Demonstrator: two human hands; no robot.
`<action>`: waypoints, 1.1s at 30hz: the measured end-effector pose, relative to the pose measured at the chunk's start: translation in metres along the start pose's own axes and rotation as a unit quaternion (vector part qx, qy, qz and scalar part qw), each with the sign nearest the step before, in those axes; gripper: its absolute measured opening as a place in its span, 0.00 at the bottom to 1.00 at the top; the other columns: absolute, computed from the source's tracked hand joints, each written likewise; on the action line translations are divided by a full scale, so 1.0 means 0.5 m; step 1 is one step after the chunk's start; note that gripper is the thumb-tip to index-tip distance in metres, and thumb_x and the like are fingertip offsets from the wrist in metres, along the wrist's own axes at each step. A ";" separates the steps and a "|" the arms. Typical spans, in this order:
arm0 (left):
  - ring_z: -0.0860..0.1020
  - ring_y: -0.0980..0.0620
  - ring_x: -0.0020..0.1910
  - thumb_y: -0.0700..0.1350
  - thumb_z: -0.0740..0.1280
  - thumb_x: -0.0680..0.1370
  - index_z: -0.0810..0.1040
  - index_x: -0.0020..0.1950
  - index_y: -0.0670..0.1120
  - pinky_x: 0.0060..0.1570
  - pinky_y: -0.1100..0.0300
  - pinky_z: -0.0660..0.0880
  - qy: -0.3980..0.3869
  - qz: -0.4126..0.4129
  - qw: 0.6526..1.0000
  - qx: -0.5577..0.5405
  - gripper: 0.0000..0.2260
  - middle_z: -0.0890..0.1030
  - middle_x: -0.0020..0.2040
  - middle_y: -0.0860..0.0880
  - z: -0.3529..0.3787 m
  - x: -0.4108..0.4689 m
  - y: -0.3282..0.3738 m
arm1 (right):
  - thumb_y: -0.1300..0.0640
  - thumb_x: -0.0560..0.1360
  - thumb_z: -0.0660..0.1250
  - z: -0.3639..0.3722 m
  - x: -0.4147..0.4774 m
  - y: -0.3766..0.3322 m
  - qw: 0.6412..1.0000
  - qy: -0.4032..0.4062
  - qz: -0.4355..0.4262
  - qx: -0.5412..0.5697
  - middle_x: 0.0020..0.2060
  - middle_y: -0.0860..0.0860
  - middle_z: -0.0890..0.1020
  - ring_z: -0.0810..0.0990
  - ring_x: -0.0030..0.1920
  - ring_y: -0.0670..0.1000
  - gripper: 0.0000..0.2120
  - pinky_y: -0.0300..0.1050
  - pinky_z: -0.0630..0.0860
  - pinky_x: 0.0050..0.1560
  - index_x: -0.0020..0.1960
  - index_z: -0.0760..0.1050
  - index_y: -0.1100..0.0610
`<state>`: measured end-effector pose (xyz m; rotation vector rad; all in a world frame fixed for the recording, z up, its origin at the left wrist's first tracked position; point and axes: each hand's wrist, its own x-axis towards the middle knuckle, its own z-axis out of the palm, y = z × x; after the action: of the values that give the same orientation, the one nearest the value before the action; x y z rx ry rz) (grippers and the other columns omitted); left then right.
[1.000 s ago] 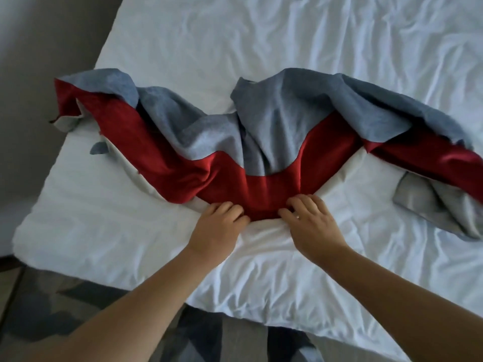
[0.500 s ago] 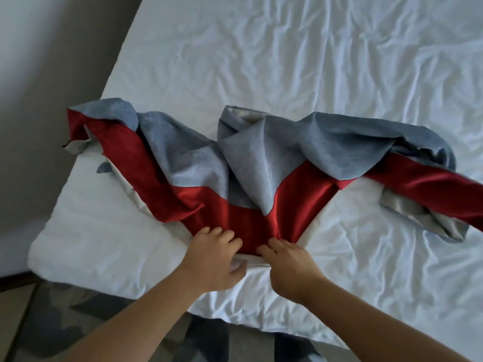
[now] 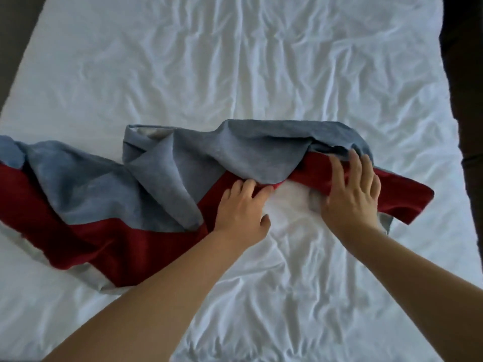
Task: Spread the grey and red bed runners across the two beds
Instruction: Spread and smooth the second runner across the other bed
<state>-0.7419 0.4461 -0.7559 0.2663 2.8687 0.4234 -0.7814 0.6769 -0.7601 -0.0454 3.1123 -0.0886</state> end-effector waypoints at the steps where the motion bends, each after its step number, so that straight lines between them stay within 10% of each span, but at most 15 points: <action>1: 0.70 0.43 0.61 0.55 0.71 0.71 0.68 0.74 0.57 0.57 0.50 0.71 0.004 -0.007 1.000 0.012 0.32 0.70 0.63 0.47 0.006 0.017 0.015 | 0.56 0.71 0.72 0.000 0.011 0.033 1.000 -0.023 0.000 -0.013 0.77 0.58 0.62 0.56 0.78 0.63 0.42 0.60 0.51 0.76 0.80 0.56 0.52; 9: 0.59 0.39 0.76 0.51 0.72 0.74 0.42 0.81 0.63 0.68 0.41 0.65 -0.016 0.033 0.991 0.128 0.47 0.61 0.75 0.44 0.032 0.092 0.107 | 0.62 0.67 0.73 0.019 -0.058 0.148 0.983 -0.089 -0.159 -0.011 0.51 0.58 0.77 0.78 0.50 0.61 0.35 0.56 0.76 0.53 0.74 0.72 0.52; 15: 0.70 0.38 0.69 0.35 0.68 0.73 0.48 0.81 0.63 0.48 0.45 0.79 -0.026 0.044 0.989 0.136 0.46 0.69 0.72 0.45 0.073 0.097 0.143 | 0.68 0.64 0.72 0.036 -0.134 0.260 0.977 -0.027 -0.213 0.013 0.44 0.56 0.79 0.79 0.41 0.60 0.28 0.55 0.79 0.44 0.64 0.81 0.58; 19: 0.75 0.39 0.61 0.33 0.69 0.71 0.52 0.82 0.60 0.44 0.45 0.80 -0.008 0.051 0.991 0.127 0.46 0.72 0.69 0.44 0.054 0.126 0.127 | 0.62 0.72 0.56 0.006 -0.098 0.358 0.971 -0.002 -0.240 -0.021 0.44 0.57 0.80 0.79 0.41 0.62 0.23 0.56 0.78 0.45 0.60 0.83 0.58; 23: 0.75 0.38 0.59 0.41 0.76 0.68 0.44 0.82 0.61 0.50 0.44 0.77 -0.012 0.051 0.990 0.130 0.54 0.72 0.68 0.40 0.012 0.167 0.143 | 0.61 0.71 0.72 -0.041 -0.031 0.416 0.978 -0.069 -0.121 -0.153 0.46 0.58 0.80 0.77 0.46 0.64 0.14 0.56 0.75 0.46 0.57 0.84 0.57; 27: 0.74 0.39 0.58 0.43 0.71 0.73 0.33 0.79 0.64 0.55 0.46 0.73 -0.014 0.067 0.982 0.176 0.52 0.73 0.63 0.35 0.023 0.180 0.181 | 0.55 0.75 0.67 -0.053 -0.042 0.352 0.967 -0.182 -0.044 -0.171 0.56 0.54 0.78 0.76 0.57 0.59 0.14 0.51 0.71 0.58 0.59 0.80 0.53; 33: 0.73 0.42 0.61 0.53 0.67 0.77 0.32 0.77 0.67 0.52 0.49 0.73 -0.071 0.030 0.978 0.193 0.46 0.76 0.60 0.41 0.068 0.167 0.194 | 0.58 0.69 0.65 0.003 -0.102 0.275 0.999 -0.033 -0.029 0.009 0.65 0.62 0.74 0.73 0.63 0.65 0.33 0.58 0.70 0.64 0.75 0.68 0.60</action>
<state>-0.7994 0.5642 -0.7746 0.4301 2.7842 -0.1442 -0.7344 0.8156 -0.7681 -0.1365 3.0435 -0.1132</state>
